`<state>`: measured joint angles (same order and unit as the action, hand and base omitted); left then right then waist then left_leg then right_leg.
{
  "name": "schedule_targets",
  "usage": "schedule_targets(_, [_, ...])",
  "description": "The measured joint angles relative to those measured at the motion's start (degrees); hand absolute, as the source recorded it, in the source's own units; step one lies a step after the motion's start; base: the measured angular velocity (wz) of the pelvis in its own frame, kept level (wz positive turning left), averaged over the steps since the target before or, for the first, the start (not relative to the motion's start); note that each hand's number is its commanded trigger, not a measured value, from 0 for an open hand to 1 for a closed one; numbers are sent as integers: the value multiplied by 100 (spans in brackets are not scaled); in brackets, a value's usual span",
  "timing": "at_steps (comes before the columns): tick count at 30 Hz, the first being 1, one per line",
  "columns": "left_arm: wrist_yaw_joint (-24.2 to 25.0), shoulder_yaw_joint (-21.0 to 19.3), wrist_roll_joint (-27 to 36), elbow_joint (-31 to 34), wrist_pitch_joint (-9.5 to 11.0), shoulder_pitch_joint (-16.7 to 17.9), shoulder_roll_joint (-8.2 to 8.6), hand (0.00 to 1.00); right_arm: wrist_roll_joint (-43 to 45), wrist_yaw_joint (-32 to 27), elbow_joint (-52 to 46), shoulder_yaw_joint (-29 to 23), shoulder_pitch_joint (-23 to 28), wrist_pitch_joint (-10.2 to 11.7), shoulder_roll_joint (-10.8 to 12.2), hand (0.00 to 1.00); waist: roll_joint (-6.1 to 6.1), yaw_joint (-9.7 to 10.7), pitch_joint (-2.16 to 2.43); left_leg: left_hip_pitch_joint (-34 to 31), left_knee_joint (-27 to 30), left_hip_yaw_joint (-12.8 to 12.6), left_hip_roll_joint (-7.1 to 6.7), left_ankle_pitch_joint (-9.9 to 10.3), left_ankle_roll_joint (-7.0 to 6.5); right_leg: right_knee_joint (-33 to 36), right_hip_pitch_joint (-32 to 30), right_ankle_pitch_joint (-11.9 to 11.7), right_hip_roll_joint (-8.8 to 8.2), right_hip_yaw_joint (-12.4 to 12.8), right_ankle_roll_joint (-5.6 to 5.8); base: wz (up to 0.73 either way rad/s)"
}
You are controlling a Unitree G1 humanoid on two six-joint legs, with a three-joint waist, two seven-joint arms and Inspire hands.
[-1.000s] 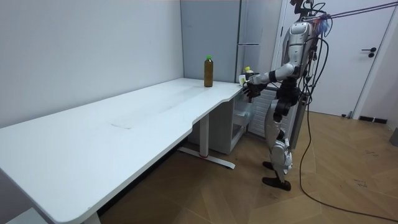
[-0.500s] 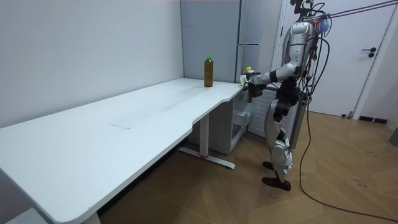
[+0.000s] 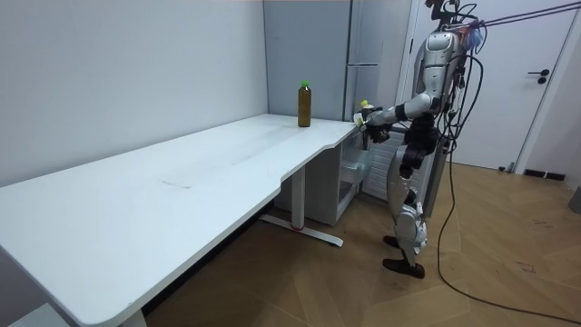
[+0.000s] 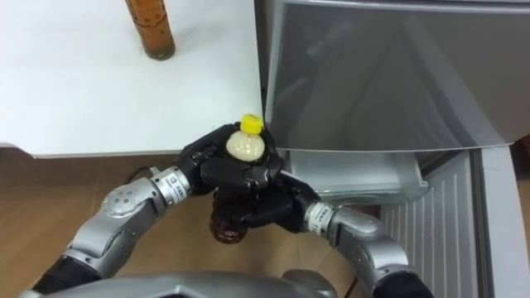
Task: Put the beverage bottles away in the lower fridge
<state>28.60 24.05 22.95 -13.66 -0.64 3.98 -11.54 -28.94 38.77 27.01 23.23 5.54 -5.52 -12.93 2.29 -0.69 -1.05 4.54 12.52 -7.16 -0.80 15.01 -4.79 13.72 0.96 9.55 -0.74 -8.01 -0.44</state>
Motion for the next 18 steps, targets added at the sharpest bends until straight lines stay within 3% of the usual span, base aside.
schedule_targets(4, [-1,39,-4,16,-26,-2,16,0,-1,-3,97,26,-3,0,31,100,-1,3,1,-8,14,-6,0,0,0,-3,-9,-1,0,0,1,0])
schedule_targets(7, [-8,37,-4,22,-34,-2,119,0,-3,-101,150,21,-5,5,96,100,-16,8,11,-19,21,-22,0,0,0,-3,-31,-1,0,8,1,-1])
schedule_targets(11, [-8,17,-4,75,-40,-4,81,0,-29,149,147,26,-4,48,63,100,-21,36,19,-84,43,-35,5,0,0,5,-100,-10,2,14,-4,-1])
schedule_targets(18, [-36,-201,-375,728,-295,-8,-85,0,-329,312,112,17,-4,96,175,100,-29,103,21,-141,120,-21,13,3,2,6,-146,-34,3,14,-8,0])
